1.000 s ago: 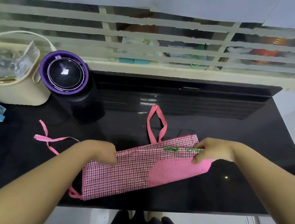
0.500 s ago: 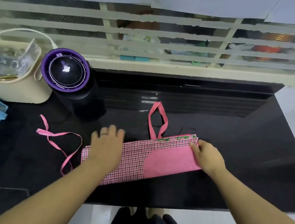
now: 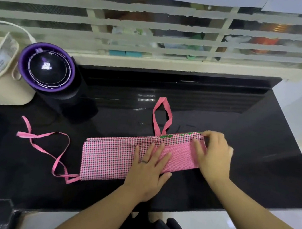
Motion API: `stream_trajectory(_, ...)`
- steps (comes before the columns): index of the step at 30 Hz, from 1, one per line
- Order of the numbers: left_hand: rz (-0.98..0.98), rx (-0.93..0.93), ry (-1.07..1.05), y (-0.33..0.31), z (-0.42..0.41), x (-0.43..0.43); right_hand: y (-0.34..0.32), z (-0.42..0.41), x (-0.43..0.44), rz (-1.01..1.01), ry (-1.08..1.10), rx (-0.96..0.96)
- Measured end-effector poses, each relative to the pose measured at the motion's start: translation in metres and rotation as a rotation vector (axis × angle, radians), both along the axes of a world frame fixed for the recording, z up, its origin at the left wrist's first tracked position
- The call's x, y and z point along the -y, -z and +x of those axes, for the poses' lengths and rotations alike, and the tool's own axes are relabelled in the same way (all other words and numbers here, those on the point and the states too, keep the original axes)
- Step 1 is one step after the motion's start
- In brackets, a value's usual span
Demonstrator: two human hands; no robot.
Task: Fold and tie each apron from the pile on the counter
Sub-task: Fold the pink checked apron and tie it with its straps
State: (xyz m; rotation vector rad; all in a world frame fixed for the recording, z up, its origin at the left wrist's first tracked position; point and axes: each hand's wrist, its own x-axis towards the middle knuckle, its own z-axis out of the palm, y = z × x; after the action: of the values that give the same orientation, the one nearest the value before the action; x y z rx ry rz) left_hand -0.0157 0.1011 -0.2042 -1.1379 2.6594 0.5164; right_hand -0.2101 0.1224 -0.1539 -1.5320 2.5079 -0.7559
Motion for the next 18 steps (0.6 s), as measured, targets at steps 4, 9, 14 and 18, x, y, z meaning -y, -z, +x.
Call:
stream_trajectory(4, 0.094, -0.141, -0.009, -0.011, -0.012, 0.011, 0.009, 0.041, -0.003, 0.046, -0.567, 0.139)
stream_trajectory(9, -0.055, -0.066, -0.018, -0.005, 0.030, 0.025, 0.055, 0.042, -0.008, 0.327, -0.671, 0.049)
stream_trajectory(14, -0.125, 0.028, -0.135, -0.006, 0.045, 0.017, 0.066, 0.051, -0.008, 0.379, -0.542, -0.237)
stream_trajectory(18, -0.007, 0.003, -0.107, -0.015, 0.020, 0.011, 0.055, 0.039, -0.004, 0.379, -0.585, -0.135)
